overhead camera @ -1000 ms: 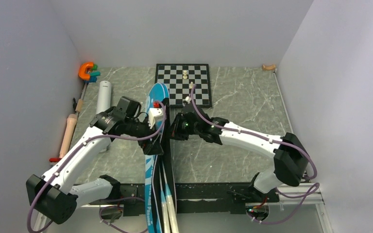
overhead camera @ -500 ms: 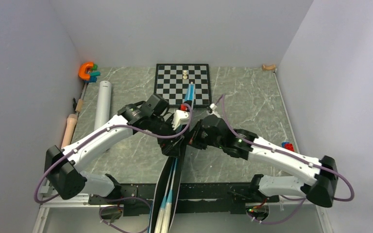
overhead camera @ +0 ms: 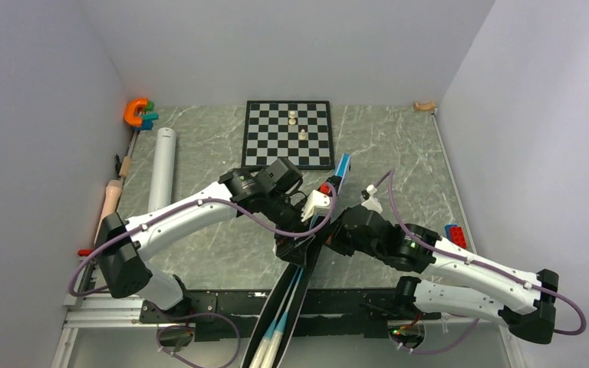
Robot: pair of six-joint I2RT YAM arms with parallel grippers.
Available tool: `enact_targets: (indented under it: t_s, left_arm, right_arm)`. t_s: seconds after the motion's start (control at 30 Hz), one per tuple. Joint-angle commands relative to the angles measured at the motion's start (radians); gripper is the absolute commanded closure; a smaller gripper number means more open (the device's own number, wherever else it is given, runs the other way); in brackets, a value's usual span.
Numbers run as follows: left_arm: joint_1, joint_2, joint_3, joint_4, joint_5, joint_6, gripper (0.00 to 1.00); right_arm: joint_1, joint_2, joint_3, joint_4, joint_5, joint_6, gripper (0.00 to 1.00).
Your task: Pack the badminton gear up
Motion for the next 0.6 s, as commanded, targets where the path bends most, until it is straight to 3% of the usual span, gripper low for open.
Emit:
enact_targets:
  t_s: [0.0, 0.23, 0.4, 0.47, 0.57]
  left_arm:
    - [-0.022, 0.017, 0.006, 0.034, 0.071, 0.000, 0.00]
    - [-0.063, 0.007, 0.006, 0.007, 0.058, -0.046, 0.01]
    - [-0.061, -0.044, 0.017, -0.031, -0.172, -0.008, 0.01]
    - [-0.054, -0.014, 0.022, -0.033, -0.231, -0.079, 0.01]
    - [-0.046, 0.058, 0.069, -0.070, -0.170, -0.100, 0.00]
  right_arm:
    - [0.005, -0.024, 0.019, 0.000, 0.044, 0.053, 1.00]
    - [0.006, -0.059, 0.003, -0.017, 0.085, 0.055, 1.00]
    - [0.005, -0.077, -0.054, -0.029, 0.112, 0.047, 1.00]
    - [0.005, -0.084, -0.024, 0.025, 0.124, 0.047, 1.00]
    - [0.006, -0.078, -0.032, 0.023, 0.136, 0.039, 1.00]
